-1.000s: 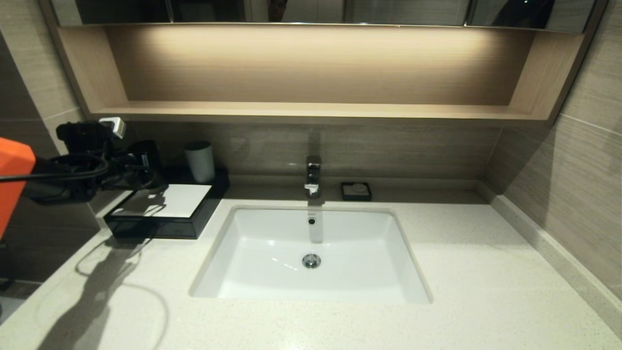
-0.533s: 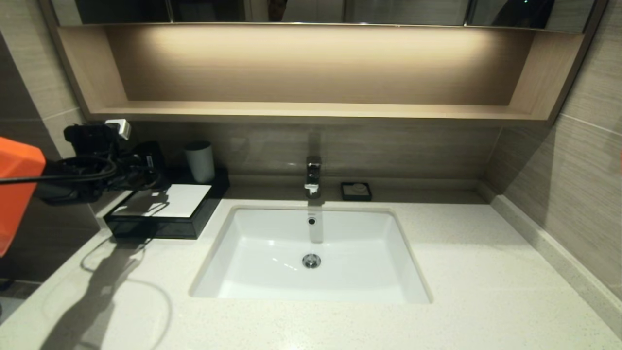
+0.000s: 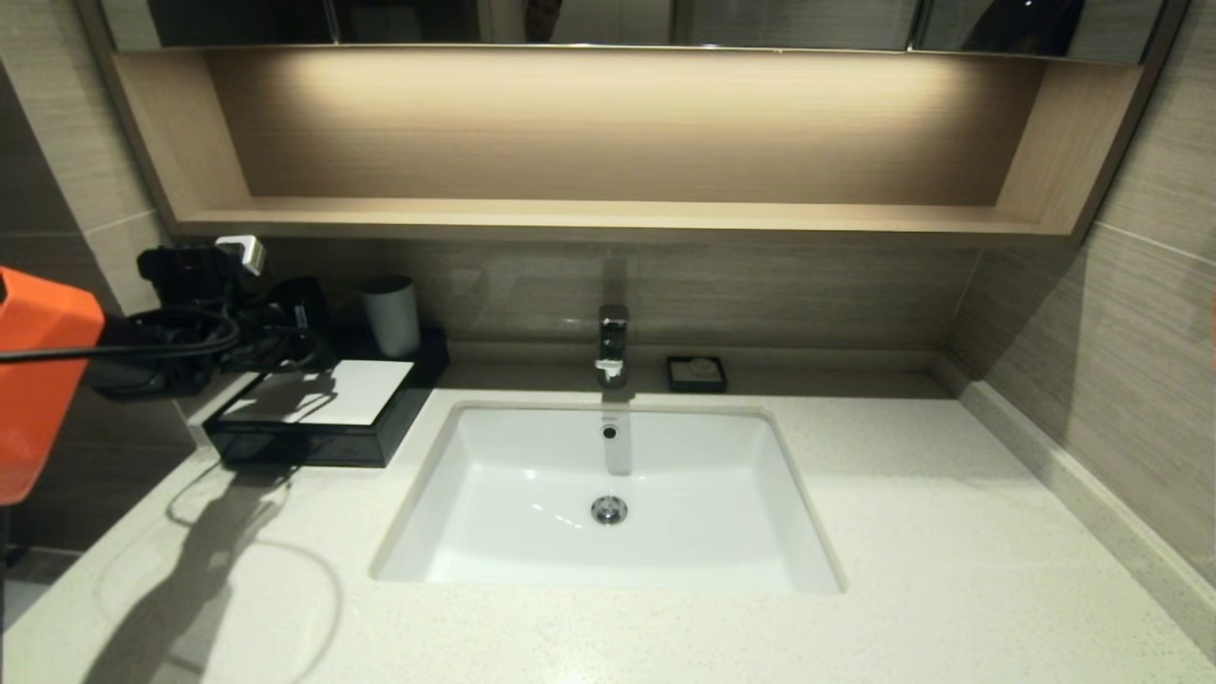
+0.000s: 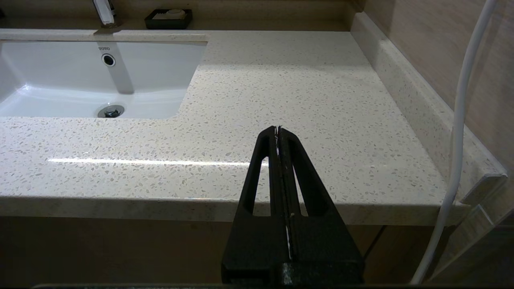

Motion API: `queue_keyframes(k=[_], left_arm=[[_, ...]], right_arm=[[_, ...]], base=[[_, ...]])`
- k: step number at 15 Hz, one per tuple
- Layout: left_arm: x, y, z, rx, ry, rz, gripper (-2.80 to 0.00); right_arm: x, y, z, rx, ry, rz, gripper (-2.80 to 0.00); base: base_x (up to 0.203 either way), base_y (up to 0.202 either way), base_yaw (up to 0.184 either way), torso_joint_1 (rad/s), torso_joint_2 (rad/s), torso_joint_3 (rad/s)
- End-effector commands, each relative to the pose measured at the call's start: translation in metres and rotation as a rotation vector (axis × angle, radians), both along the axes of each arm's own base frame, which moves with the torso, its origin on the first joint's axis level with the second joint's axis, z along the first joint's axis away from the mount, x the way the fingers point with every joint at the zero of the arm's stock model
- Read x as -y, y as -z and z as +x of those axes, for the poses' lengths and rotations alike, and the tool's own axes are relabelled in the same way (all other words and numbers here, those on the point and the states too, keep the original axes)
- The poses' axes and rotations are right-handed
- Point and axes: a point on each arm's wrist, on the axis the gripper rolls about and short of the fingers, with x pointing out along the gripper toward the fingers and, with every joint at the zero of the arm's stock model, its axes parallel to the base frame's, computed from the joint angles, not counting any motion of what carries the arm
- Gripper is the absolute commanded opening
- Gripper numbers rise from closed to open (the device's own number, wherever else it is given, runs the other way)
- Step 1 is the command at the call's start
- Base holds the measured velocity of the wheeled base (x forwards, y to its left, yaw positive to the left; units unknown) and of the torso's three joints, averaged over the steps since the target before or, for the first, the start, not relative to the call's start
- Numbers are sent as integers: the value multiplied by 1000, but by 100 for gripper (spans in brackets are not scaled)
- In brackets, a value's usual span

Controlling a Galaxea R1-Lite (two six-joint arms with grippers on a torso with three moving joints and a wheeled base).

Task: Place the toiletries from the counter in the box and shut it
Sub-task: Place the cup on the storage box

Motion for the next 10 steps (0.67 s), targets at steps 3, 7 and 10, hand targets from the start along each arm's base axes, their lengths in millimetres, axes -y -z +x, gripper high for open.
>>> queue_keyframes(k=[3, 7, 10], left_arm=[[0, 3, 1, -4, 2, 1, -280], [0, 5, 2, -7, 2, 0, -280], [0, 5, 3, -3, 2, 1, -280]], right_arm=[[0, 0, 0, -1, 0, 0, -280], [0, 0, 0, 0, 0, 0, -280], [0, 0, 0, -1, 0, 0, -280]], base=[[0, 0, 0, 0, 0, 0], [0, 0, 0, 0, 0, 0], [0, 0, 0, 0, 0, 0]])
